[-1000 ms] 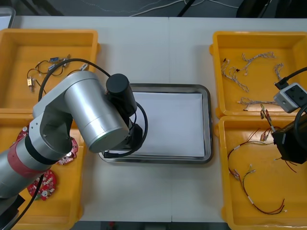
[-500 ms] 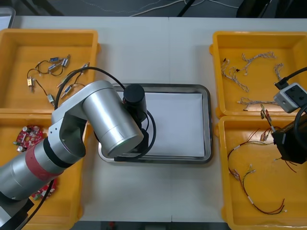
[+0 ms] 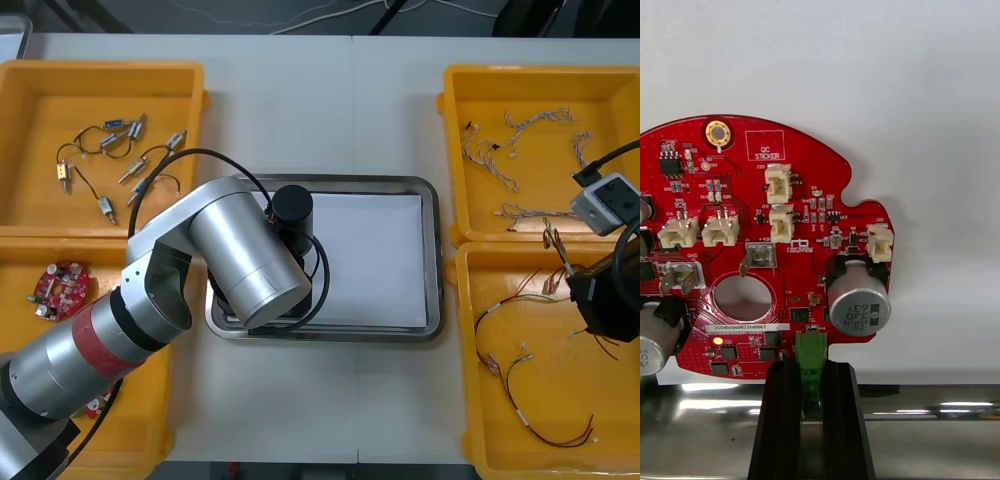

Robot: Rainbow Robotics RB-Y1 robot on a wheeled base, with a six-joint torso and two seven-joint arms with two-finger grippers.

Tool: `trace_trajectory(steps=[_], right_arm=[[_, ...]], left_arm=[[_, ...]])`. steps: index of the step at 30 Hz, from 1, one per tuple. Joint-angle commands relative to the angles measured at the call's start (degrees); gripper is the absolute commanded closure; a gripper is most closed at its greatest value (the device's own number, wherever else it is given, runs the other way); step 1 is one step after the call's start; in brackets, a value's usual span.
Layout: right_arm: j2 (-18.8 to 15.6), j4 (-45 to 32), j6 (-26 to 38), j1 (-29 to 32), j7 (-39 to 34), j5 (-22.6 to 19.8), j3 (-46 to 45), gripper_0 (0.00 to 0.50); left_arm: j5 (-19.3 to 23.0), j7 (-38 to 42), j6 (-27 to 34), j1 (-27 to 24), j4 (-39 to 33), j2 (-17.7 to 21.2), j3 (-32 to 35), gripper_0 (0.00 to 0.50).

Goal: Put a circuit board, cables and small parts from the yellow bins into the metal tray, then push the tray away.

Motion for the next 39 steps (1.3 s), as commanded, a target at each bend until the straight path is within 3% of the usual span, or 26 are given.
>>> trace_trajectory(steps=[1,3,6,7,16,18,27,31,39], right_arm=[[-1.85,-0.34,0.18,0.77,-1.21,0.37,0.87,0.5],[-1.85,-0.34,0.18,0.77,-1.21,0.37,0.87,0.5],[-1.85,-0.34,0.18,0.77,-1.21,0.37,0.87,0.5],[-1.85,-0.34,0.18,0.77,-1.21,0.37,0.87,0.5],[-1.85,-0.34,0.18,0.77,-1.21,0.37,0.87,0.5],[-1.85,-0.34,0.18,0.77,-1.21,0.37,0.87,0.5],[-1.85,-0.34,0.18,0.77,-1.21,0.37,0.87,0.5],[-1.85,0.36,0.18,1.47,-1.03,0.37,1.31,0.5],[-2.11,0.36,0.18,0.68,0.28,0.02,2.36,0.5]], left_arm=[[-0.61,-5.58,-0.57,-2.14,-0.51,-1.54,-0.88,0.5],[-0.61,-5.58,-0.65,-2.14,-0.6,-1.63,-0.88,0.495],[-0.61,-5.49,-0.65,-2.14,-0.6,-1.54,-0.88,0.34],[-0.7,-5.49,-0.65,-2.14,-0.6,-1.54,-0.88,0.224],[0.62,-5.49,0.93,-2.14,-3.32,-1.54,0.62,0.019],[2.29,-5.67,2.69,-2.49,-4.81,-1.36,2.02,0.0],[9.76,-6.02,8.71,-3.98,-12.2,1.01,8.53,0.0],[14.51,-6.63,8.71,-5.12,-15.36,3.38,13.1,0.0],[19.17,-7.42,8.71,-5.12,-19.14,8.31,19.6,0.0]])
